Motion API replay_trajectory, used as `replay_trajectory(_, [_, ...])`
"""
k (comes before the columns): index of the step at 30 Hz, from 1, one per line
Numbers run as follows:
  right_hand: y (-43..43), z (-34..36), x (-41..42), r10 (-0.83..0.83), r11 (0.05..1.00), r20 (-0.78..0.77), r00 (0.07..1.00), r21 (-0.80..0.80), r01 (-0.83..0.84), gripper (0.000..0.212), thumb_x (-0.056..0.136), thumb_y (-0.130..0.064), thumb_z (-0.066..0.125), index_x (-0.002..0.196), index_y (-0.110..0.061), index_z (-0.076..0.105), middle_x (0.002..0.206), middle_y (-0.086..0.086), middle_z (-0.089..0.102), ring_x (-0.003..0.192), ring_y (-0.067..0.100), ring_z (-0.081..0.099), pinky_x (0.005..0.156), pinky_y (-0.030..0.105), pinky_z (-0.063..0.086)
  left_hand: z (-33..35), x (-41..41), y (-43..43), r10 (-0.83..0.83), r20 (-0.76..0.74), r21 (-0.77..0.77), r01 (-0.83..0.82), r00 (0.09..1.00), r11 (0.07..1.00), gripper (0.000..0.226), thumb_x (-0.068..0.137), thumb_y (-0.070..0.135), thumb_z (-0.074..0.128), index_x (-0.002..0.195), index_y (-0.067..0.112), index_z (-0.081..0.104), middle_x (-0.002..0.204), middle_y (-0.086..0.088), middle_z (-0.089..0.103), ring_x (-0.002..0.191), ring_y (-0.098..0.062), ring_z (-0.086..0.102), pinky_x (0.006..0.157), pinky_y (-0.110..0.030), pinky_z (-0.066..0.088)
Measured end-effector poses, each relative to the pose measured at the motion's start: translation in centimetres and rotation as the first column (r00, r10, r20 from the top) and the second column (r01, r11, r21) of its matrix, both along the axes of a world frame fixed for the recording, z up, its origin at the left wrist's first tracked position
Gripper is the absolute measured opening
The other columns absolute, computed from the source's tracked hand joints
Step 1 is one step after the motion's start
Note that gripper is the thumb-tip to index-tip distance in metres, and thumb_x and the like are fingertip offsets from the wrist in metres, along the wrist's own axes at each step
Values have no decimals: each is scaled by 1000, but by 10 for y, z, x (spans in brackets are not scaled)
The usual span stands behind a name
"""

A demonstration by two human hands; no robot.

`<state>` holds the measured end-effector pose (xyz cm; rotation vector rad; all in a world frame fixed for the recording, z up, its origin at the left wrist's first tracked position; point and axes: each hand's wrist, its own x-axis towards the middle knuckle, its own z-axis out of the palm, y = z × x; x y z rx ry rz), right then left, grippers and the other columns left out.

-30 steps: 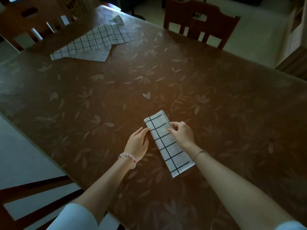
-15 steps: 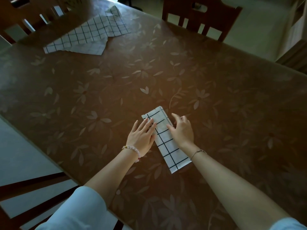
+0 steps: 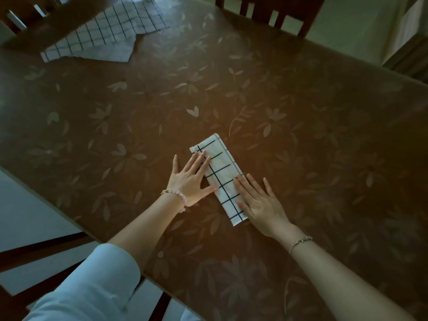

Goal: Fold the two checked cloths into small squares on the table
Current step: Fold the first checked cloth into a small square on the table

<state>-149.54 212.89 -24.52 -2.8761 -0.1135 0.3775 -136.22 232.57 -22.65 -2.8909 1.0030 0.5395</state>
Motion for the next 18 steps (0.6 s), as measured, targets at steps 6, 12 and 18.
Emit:
replay_trajectory(6, [2,5,0,-1,999,-37,999,-34,0,56,94,-50,-4,144,-30,-18,150,-17,-26,136,1,-28,113,38,-17,11,-14,-9,9,56,-30,-8,998,1000,82,85,68,19,146,20,-9,150,3,-21,140,-13,-17,112,-51,-11])
replay_trajectory(12, [2,9,1,3,1000,-52,999,-20,-4,57,94,-51,0,145,-30,-16,151,-16,-24,137,3,-26,113,37,-17,2,-86,-25,-26,80,-196,41,996,980,72,88,57,10,146,15,11,155,0,7,142,-14,2,116,-45,-1])
replay_trajectory(18, [-7,12,3,34,999,-62,998,36,-32,57,90,-54,0,143,-36,-13,151,-20,-16,138,0,-20,114,35,-13,-3,-84,-15,-17,-60,-80,12,998,997,87,79,74,16,145,24,-12,151,13,-19,138,-6,-19,113,-52,-8])
